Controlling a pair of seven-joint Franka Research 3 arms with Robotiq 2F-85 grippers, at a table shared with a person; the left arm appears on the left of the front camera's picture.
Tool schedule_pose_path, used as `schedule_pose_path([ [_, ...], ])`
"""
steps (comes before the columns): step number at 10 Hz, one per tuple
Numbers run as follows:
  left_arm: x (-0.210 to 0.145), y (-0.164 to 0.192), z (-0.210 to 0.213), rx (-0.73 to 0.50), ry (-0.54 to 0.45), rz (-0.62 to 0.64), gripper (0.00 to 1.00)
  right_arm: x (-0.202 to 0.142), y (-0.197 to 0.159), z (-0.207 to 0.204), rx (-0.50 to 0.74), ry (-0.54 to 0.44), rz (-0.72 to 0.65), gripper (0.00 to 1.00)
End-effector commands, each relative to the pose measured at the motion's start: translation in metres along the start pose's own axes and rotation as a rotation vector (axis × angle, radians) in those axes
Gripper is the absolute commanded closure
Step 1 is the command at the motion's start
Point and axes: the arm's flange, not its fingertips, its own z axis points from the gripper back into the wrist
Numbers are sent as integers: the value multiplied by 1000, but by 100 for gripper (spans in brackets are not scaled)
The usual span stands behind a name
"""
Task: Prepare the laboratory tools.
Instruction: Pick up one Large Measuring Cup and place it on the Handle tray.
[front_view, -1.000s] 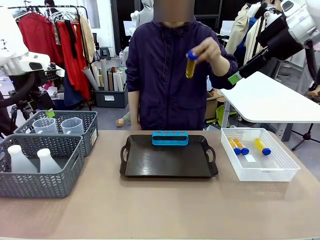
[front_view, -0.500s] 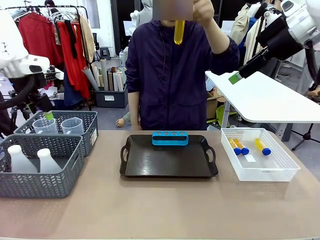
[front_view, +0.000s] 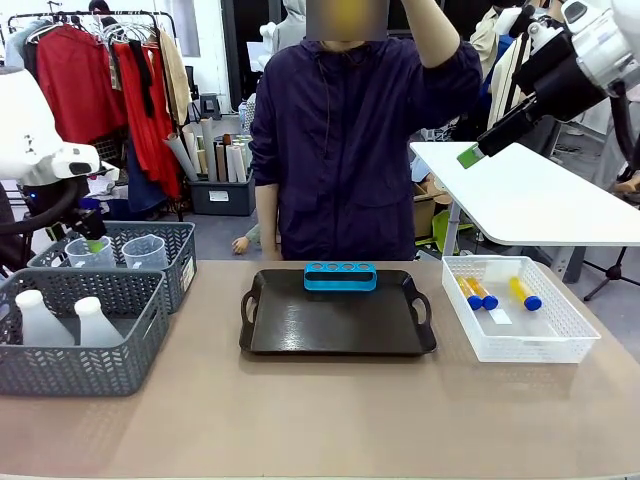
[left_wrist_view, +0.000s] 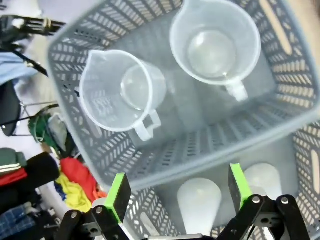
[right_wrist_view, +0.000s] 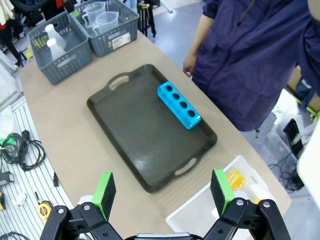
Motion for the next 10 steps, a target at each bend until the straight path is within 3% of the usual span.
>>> schedule_pose_path([
  [1,12,8,-9,23,44,71,0,0,-1,0,15,-14,-1,0],
  [10,18,36,-64,10,110,180,0,0,-1,0,15,-14,-1,0],
])
